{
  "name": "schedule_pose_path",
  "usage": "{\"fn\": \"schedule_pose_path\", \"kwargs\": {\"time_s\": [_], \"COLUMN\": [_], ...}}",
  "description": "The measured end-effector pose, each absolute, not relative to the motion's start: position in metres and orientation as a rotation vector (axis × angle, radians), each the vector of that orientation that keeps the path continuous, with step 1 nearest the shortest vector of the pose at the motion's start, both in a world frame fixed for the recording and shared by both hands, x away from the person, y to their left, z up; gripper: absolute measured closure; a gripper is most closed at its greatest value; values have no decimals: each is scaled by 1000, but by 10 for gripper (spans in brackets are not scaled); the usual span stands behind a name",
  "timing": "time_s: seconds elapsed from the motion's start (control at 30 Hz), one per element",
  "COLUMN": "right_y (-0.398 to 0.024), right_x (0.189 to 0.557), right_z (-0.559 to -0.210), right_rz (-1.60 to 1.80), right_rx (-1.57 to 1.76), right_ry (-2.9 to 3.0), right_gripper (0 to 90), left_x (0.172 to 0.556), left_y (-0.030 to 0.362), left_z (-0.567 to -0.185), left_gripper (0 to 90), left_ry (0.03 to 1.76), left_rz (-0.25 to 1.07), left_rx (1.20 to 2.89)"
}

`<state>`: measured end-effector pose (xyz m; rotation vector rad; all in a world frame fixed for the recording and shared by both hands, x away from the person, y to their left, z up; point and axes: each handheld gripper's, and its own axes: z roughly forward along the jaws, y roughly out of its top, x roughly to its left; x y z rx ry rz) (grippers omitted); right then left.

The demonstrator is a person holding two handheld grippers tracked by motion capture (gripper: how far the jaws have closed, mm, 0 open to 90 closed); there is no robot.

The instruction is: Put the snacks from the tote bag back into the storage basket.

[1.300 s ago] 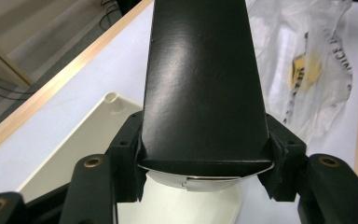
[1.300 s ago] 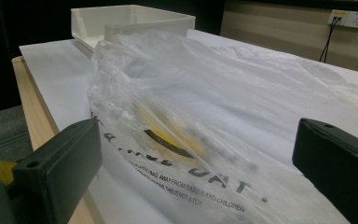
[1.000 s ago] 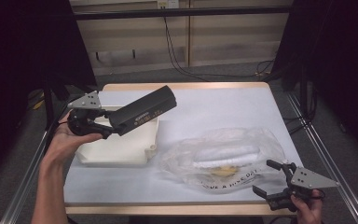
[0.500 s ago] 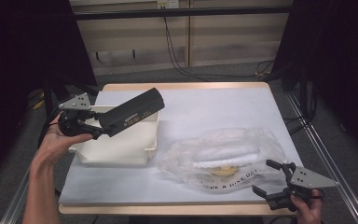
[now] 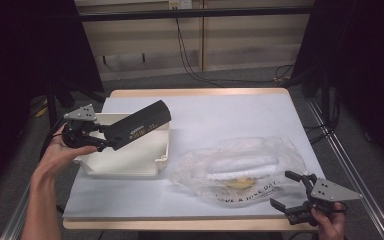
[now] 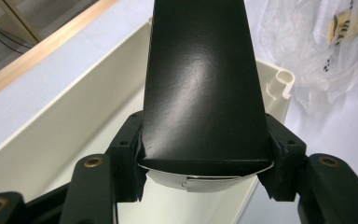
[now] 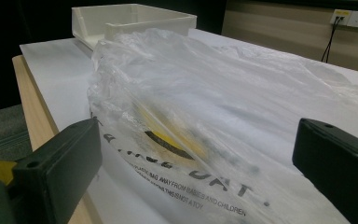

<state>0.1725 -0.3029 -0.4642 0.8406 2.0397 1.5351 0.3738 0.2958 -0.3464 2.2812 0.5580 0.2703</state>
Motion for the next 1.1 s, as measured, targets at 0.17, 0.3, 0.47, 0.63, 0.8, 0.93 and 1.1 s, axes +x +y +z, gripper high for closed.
{"fn": "schedule_pose_path", "kwargs": {"time_s": [0.17, 0.3, 0.47, 0.63, 0.8, 0.93, 1.1], "right_y": [-303, -302, -302, -301, -301, -301, -301], "right_x": [173, 173, 174, 174, 174, 174, 174], "right_z": [-464, -464, -465, -465, -465, -465, -465], "right_rz": [1541, 1540, 1543, 1548, 1547, 1544, 1543], "right_rx": [847, 842, 850, 850, 840, 839, 837], "right_ry": [2042, 2043, 2047, 2048, 2053, 2056, 2060], "right_gripper": [8, 8, 8, 8, 7, 7, 7], "left_x": [375, 380, 385, 389, 392, 396, 399], "left_y": [304, 309, 311, 310, 309, 307, 303], "left_z": [-356, -366, -377, -387, -395, -401, -405], "left_gripper": [429, 429, 430, 430, 430, 429, 429], "left_ry": [577, 588, 603, 628, 615, 606, 613], "left_rz": [269, 263, 247, 239, 220, 203, 201], "left_rx": [2287, 2296, 2329, 2342, 2375, 2403, 2420]}}
